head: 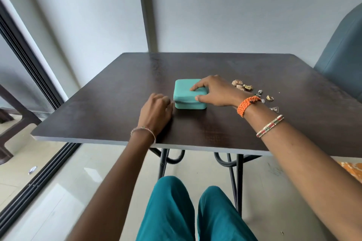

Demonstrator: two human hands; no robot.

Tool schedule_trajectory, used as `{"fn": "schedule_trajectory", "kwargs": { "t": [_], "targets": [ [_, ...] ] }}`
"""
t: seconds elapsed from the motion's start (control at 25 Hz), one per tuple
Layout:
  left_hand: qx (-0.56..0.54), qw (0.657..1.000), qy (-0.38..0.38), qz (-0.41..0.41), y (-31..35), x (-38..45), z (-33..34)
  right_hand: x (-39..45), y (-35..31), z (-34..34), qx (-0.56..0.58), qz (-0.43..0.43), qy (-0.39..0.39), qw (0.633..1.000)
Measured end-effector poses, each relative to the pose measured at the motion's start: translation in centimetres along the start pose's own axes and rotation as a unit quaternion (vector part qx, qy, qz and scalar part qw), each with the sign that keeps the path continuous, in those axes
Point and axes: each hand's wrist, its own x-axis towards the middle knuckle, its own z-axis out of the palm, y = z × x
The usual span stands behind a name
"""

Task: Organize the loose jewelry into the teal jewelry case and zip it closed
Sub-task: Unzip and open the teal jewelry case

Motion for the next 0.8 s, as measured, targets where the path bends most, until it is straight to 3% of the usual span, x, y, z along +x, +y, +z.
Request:
{"fn": "schedule_trajectory", "kwargs": {
  "t": [0.28,0.56,0.8],
  "targets": [
    [0.110,0.984,-0.021,0.138,-4.1,6.7,0.3,-0.2,0.8,0.4,0.042,-0.018,-0.009,0.999],
    [0.053,0.996,-0.012,0.067,-2.7,10.7,4.0,0.4,1.2,-0.4,0.022,-0.035,-0.047,0.998],
    [-0.102,0.986,-0.104,-0.079,-2.9,10.1,4.8,0.6,1.3,-0.3,0.010,-0.035,-0.038,0.999]
  ]
}}
